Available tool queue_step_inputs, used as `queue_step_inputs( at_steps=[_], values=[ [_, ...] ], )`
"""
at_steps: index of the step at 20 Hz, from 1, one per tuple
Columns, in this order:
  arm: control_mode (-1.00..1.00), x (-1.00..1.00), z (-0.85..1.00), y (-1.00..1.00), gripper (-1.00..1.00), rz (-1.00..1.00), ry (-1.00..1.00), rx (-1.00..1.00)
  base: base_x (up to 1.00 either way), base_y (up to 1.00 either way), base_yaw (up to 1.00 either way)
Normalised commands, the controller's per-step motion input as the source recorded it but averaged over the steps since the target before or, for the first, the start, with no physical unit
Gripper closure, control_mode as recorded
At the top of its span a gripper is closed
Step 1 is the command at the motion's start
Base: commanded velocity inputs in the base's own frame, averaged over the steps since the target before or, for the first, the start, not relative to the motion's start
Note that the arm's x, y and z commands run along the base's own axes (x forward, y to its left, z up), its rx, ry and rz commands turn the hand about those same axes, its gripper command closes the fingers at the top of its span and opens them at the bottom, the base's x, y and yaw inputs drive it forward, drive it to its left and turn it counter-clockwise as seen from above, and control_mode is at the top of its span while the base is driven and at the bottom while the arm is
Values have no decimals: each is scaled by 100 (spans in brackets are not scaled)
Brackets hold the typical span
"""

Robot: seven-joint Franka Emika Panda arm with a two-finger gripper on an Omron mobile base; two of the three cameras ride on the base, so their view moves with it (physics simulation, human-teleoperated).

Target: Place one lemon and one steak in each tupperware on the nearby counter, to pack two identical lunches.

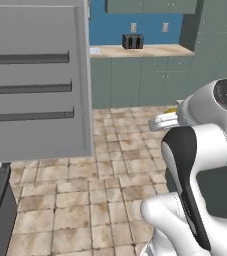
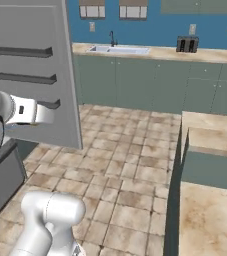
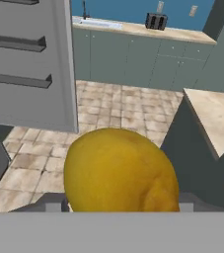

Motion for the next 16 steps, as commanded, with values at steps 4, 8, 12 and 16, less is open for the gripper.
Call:
queue_step_inputs(
  at_steps=[4,8,12,16],
  values=[
    [100,0,0,0,100,0,0,0,0,-39,-22],
    [100,0,0,0,100,0,0,0,7,-20,-5],
    [100,0,0,0,100,0,0,0,12,-29,0],
    [100,0,0,0,100,0,0,0,12,-39,0]
  ],
)
